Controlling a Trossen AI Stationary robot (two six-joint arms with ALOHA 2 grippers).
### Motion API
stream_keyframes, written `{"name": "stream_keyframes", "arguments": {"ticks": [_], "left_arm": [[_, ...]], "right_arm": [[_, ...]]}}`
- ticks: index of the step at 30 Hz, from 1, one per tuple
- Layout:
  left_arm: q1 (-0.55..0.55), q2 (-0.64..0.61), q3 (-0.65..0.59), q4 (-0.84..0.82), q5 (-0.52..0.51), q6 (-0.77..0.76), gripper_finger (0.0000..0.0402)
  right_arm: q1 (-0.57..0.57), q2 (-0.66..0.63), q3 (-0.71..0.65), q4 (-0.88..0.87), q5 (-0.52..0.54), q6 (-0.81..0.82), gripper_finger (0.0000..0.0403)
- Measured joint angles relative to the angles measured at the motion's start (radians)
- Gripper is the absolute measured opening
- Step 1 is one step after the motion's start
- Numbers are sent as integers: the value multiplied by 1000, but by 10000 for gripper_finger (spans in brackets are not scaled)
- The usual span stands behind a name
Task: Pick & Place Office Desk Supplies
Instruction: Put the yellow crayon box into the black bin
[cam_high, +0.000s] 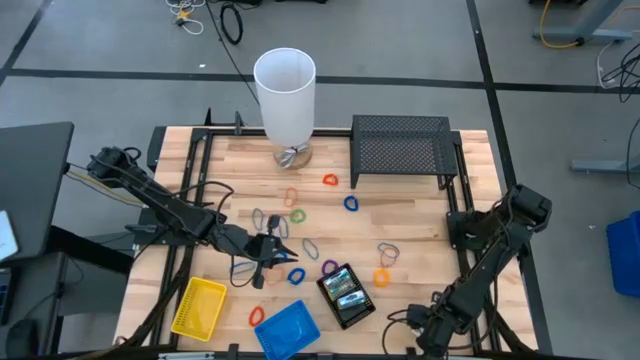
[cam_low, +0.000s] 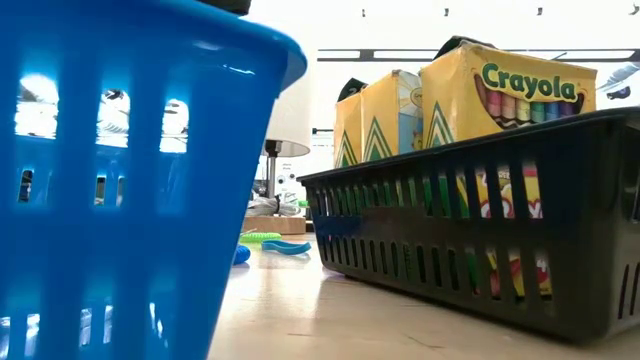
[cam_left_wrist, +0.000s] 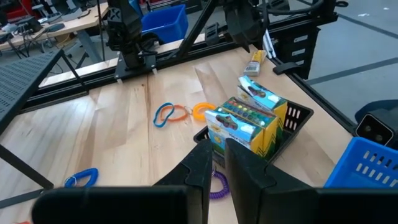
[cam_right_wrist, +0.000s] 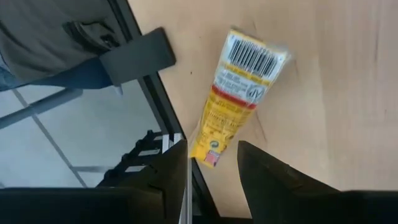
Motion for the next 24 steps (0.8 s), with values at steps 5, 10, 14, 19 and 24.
{"name": "stream_keyframes", "arguments": {"ticks": [5, 10, 14, 19, 24], "left_arm": [[0, 0, 0, 0, 13, 0, 53], [0, 0, 0, 0, 40, 0, 53], [0, 0, 0, 0, 39, 0, 53], [0, 0, 0, 0, 41, 9, 53], [0, 0, 0, -1, 43, 9, 53]], "right_arm": [[0, 0, -3, -32, 9, -6, 165], [0, 0, -43, -3, 9, 20, 208], [-5, 0, -92, 104, 10, 48, 233], [-5, 0, -144, 243, 40, 87, 237], [-5, 19, -164, 261, 70, 117, 231]]}}
